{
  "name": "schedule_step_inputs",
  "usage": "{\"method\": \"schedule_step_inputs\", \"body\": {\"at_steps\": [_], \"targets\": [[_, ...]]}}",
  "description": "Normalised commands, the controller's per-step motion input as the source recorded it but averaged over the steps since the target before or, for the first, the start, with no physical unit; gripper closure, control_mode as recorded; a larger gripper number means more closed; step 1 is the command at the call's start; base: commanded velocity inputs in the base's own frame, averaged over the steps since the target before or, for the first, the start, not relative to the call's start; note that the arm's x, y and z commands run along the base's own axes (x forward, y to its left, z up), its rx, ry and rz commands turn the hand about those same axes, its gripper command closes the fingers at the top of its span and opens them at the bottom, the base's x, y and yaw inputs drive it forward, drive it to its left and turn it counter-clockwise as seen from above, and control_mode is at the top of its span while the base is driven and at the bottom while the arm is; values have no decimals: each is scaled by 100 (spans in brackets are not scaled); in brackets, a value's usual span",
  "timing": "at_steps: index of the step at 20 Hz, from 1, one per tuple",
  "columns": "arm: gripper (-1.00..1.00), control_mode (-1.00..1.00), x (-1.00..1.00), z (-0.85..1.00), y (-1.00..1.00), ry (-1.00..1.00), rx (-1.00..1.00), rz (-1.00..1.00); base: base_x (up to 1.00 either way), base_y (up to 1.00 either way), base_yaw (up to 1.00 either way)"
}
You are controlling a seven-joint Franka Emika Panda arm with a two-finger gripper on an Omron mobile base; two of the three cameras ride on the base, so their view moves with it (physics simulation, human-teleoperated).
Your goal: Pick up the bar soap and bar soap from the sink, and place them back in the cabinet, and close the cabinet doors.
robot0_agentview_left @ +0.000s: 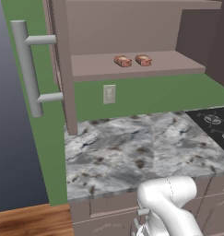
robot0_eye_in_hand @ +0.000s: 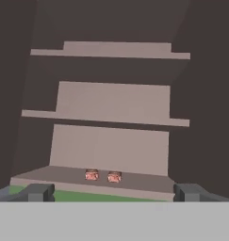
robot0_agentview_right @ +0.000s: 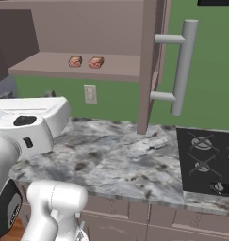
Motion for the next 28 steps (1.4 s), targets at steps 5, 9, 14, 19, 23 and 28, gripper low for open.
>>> {"method": "schedule_step_inputs", "body": {"at_steps": [5, 9, 14, 19, 23, 28], "targets": [[-100, -100, -7, 0, -27, -3, 0, -2, 0, 0, 0], [-100, -100, 0, 0, -18, -3, 0, -6, 0, 0, 0], [-100, -100, -4, 0, -11, -4, 0, -10, 0, 0, 0], [-100, -100, -18, 0, -23, -5, 0, -12, 0, 0, 0], [-100, -100, -20, 0, -32, 0, 0, -11, 0, 0, 0], [-100, -100, -1, 0, -29, 0, 0, -2, 0, 0, 0]]}}
